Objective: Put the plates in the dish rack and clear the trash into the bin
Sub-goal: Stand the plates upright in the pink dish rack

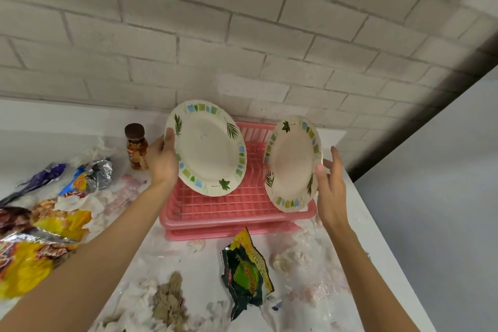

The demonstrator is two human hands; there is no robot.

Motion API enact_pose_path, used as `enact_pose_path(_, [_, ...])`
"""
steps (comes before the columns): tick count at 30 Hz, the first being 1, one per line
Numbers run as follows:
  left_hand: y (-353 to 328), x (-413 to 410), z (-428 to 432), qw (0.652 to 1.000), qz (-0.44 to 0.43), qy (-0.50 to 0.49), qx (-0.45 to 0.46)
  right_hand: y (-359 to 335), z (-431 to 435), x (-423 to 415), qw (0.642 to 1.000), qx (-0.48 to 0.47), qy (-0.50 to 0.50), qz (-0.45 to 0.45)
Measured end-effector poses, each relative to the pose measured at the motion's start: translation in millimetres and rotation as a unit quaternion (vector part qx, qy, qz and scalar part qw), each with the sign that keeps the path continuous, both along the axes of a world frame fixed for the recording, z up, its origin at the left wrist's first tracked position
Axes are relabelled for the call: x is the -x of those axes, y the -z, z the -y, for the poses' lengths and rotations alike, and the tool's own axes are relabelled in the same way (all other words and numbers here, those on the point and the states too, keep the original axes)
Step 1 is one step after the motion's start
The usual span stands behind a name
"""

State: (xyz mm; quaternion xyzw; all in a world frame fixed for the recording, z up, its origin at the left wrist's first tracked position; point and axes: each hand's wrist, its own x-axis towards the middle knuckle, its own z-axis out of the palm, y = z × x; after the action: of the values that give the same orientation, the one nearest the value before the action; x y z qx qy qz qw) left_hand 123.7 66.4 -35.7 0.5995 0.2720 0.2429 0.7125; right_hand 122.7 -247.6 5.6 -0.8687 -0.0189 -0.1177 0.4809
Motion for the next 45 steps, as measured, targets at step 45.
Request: enact_pose_path(45, [-23.1,29.5,32.1,0.97,0.033,0.085,0.225,-14.9,-68.0,-17.1,0.886,-0.398,-0.064,-0.229])
